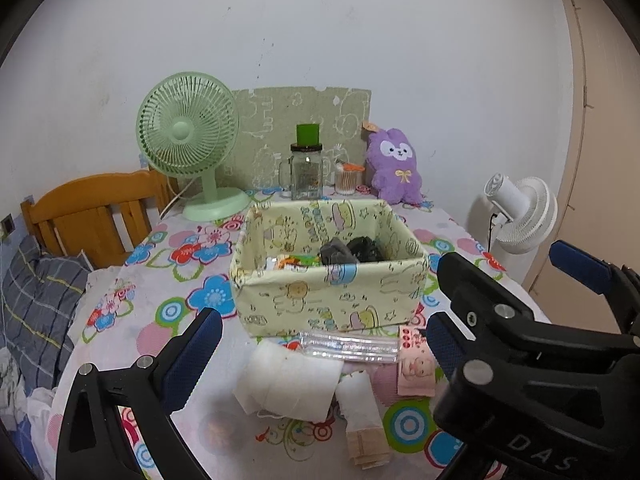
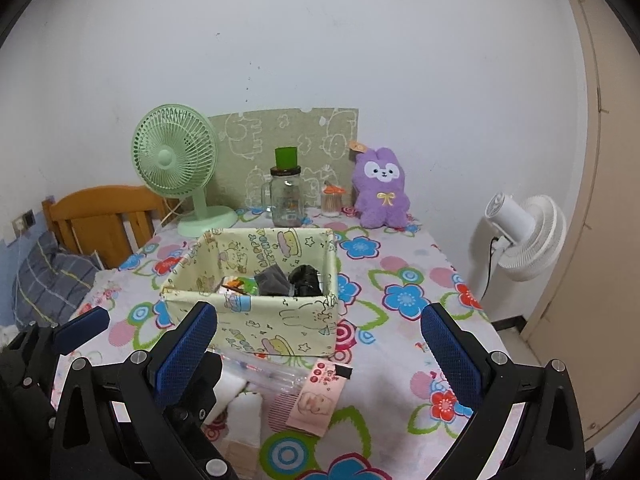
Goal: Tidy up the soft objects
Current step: 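Withdraw both grippers from the box back toward the remaining items, then grasp the white rolled cloth with beige band with the left gripper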
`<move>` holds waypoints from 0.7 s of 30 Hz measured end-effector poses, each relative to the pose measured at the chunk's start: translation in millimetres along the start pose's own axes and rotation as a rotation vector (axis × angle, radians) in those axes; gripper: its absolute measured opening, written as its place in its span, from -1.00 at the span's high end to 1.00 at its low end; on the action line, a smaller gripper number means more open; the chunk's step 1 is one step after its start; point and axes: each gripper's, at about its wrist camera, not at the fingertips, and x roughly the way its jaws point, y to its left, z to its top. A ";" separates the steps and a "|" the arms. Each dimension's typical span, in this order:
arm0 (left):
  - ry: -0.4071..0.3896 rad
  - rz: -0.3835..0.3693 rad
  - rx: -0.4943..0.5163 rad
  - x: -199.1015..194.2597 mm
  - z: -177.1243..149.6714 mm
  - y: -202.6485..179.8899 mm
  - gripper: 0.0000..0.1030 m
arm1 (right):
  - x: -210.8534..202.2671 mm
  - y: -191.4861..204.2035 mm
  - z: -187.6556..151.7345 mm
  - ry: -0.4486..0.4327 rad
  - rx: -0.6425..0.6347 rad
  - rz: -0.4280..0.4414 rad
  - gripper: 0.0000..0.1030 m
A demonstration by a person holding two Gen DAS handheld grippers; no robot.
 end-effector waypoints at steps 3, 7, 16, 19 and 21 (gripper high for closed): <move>0.013 0.012 -0.013 3.8 -8.8 1.6 -0.99 | 2.6 1.4 -6.8 0.013 -0.013 -0.014 -1.00; 0.015 0.033 -0.028 6.9 -18.5 2.5 -0.99 | 6.9 1.5 -15.8 0.039 -0.011 0.008 -1.00; 0.058 0.019 -0.022 18.3 -43.7 0.3 -0.99 | 19.6 3.5 -42.4 0.085 -0.009 0.006 -1.00; 0.074 0.014 -0.025 23.4 -49.6 1.6 -0.98 | 24.6 3.2 -50.9 0.116 0.000 0.011 -0.99; 0.088 0.016 -0.021 26.9 -53.2 0.8 -0.96 | 28.9 3.1 -55.2 0.133 0.001 0.012 -0.98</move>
